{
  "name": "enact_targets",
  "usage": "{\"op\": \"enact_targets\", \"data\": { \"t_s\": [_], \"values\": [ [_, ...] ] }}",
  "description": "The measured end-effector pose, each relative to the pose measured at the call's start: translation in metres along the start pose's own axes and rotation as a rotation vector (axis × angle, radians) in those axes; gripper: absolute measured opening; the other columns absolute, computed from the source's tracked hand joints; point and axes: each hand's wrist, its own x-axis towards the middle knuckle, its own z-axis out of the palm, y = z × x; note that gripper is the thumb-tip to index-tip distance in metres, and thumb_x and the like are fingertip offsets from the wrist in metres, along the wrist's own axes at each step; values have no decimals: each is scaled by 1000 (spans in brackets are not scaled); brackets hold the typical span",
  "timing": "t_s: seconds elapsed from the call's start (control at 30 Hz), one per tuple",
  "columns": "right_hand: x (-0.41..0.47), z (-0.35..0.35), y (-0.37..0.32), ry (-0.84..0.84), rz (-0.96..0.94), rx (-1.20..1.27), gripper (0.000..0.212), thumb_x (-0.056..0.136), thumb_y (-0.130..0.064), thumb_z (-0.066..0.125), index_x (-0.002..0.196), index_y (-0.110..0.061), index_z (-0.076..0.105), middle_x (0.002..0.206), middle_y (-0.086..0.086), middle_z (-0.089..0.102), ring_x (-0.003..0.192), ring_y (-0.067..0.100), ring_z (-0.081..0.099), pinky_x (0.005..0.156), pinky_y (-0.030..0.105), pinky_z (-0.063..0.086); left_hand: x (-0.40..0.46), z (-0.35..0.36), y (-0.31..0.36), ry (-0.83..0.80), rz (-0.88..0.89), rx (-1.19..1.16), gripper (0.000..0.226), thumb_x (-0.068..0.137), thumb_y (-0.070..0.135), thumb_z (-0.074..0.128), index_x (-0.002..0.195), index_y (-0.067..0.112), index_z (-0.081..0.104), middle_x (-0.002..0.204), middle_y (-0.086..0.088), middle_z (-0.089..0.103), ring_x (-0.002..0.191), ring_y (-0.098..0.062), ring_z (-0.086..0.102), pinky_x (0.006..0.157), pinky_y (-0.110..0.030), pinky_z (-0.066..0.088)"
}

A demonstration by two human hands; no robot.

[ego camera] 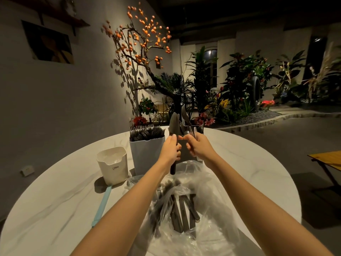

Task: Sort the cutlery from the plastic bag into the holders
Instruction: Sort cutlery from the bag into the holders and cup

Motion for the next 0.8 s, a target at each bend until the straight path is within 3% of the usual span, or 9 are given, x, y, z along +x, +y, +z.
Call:
{"op": "enact_targets", "data": {
  "t_s": [0.13, 0.33, 0.5, 0.67, 0.8],
  "values": [
    [9, -6, -10, 4, 2, -17, 23, 103, -18, 41, 84, -13, 53, 56, 2, 47, 43, 8, 40, 38, 15, 31, 10, 6, 11, -5, 26, -5, 14, 104, 17, 31, 92, 13, 38, 63, 3, 33, 50, -8, 29, 49, -23, 28],
    [21, -13, -17, 31, 11, -47, 27, 103, -20, 42, 77, -15, 50, 58, 3, 49, 46, 11, 41, 41, 16, 33, 23, 9, 27, 50, 133, 172, 27, 104, 18, 27, 79, 12, 37, 62, -2, 42, 59, -14, 40, 62, -26, 38],
    [34, -14, -25, 59, -25, -11, 28, 102, -19, 43, 76, -16, 51, 58, 2, 50, 43, 9, 41, 40, 16, 33, 34, 10, 38, 167, 213, 242, 28, 103, 20, 26, 78, 12, 37, 68, -2, 40, 62, -14, 35, 63, -31, 31],
    [42, -17, -31, 69, -41, 20, 25, 103, -19, 41, 81, -15, 53, 58, 2, 49, 38, 5, 40, 39, 17, 32, 52, 8, 42, 270, 274, 320, 38, 103, 27, 22, 88, 4, 48, 70, 1, 49, 67, -16, 44, 77, -39, 38],
    [49, -20, -32, 65, -55, 33, 25, 103, -17, 40, 82, -14, 53, 58, 3, 47, 35, 3, 39, 37, 15, 32, 58, 9, 50, 263, 331, 254, 35, 106, 30, 21, 88, 10, 43, 74, 2, 49, 68, -13, 44, 75, -32, 37]
  ]
}}
